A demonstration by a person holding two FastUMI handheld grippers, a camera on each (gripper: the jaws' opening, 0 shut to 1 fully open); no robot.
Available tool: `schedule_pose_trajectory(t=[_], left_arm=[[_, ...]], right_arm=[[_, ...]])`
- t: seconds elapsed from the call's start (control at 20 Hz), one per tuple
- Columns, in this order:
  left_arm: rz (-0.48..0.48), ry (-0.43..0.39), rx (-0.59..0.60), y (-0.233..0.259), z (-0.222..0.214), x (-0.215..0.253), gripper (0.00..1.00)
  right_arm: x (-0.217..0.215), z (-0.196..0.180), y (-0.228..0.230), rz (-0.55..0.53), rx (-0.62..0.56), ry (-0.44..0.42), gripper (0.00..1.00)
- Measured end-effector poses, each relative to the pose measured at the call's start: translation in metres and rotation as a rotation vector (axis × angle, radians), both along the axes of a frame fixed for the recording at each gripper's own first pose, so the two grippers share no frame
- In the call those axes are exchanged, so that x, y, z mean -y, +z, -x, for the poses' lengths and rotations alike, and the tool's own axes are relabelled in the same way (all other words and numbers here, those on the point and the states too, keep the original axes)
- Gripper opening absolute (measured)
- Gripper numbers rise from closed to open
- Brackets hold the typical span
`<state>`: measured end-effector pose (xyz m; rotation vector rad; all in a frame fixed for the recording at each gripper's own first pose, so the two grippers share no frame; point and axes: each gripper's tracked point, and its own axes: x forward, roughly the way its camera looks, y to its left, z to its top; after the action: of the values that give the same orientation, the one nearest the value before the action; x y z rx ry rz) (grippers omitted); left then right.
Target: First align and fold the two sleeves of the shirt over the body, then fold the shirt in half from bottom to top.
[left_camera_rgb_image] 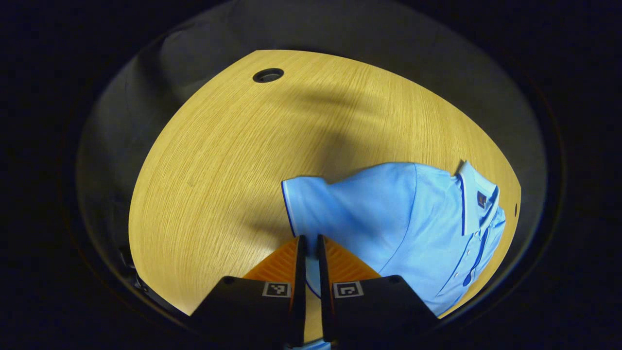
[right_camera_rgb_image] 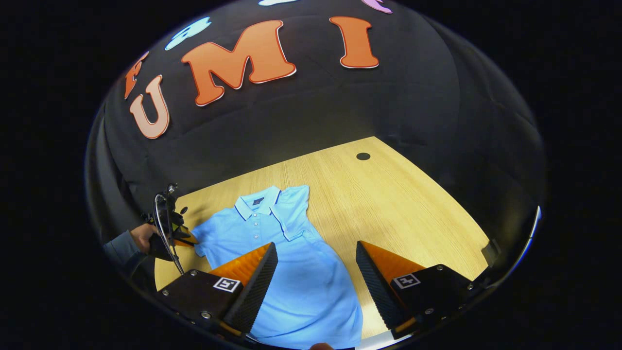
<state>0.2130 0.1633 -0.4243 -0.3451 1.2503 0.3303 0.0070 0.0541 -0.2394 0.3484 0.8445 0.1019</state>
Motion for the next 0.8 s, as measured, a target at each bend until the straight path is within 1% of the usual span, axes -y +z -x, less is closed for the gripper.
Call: schedule_pose_trajectory(t=[0.05, 0.1, 0.2, 0.25, 0.3, 0.5, 0.6, 0.7, 0.8], left_arm=[[0.009, -0.008, 0.015, 0.001, -0.003, 0.0, 0.18], [0.045, -0.007, 0.029, 0.004, -0.005, 0.008, 0.1], [0.09, -0.016, 0.062, 0.009, -0.007, 0.018, 0.1], [0.106, -0.025, 0.086, 0.014, -0.01, 0.023, 0.08], [0.112, -0.037, 0.11, 0.02, -0.014, 0.028, 0.1], [0.117, -0.118, 0.18, 0.049, -0.027, 0.05, 0.1], [0.126, -0.155, 0.199, 0.058, -0.032, 0.068, 0.1], [0.145, -0.207, 0.217, 0.067, -0.038, 0.09, 0.1], [0.155, -0.238, 0.236, 0.072, -0.046, 0.106, 0.1]], right_arm=[[0.001, 0.002, 0.002, 0.003, 0.001, 0.002, 0.98], [0.001, 0.002, 0.004, 0.005, 0.009, 0.006, 0.98], [0.003, 0.003, 0.005, 0.016, 0.017, 0.008, 0.98], [0.003, 0.005, 0.005, 0.016, 0.014, 0.01, 0.98], [0.004, 0.008, 0.005, 0.017, 0.008, 0.008, 0.98], [0.009, 0.018, 0.001, 0.019, -0.006, -0.004, 0.98], [0.008, 0.024, -0.003, 0.008, -0.034, -0.013, 0.98], [0.01, 0.027, -0.004, 0.011, -0.04, -0.025, 0.98], [0.011, 0.032, -0.005, 0.024, -0.044, -0.033, 0.98]])
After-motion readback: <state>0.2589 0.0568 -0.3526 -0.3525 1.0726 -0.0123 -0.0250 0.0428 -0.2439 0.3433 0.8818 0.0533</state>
